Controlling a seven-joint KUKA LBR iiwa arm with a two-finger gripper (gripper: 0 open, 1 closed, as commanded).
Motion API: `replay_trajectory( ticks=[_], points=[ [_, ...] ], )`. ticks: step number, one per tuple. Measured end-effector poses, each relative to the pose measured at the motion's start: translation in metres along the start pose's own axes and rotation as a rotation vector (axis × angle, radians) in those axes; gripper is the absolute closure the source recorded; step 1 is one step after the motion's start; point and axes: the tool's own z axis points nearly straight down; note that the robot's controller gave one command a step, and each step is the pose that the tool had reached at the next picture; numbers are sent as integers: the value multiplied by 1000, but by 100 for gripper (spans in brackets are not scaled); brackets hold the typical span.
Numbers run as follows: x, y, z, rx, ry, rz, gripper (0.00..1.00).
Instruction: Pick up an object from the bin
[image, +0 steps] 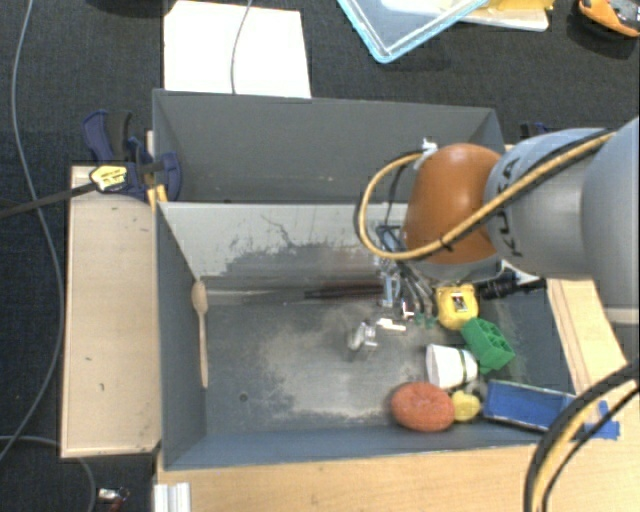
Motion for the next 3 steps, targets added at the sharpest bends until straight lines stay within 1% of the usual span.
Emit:
replay_trajectory(
  ticks=[1, 2, 3],
  points=[
    [-4, -15, -15, -2, -6, -112, 0],
    [-3, -9, -24, -3, -6, 173, 0],
    [-1, 2, -38, -3, -13, 70, 0]
  ],
)
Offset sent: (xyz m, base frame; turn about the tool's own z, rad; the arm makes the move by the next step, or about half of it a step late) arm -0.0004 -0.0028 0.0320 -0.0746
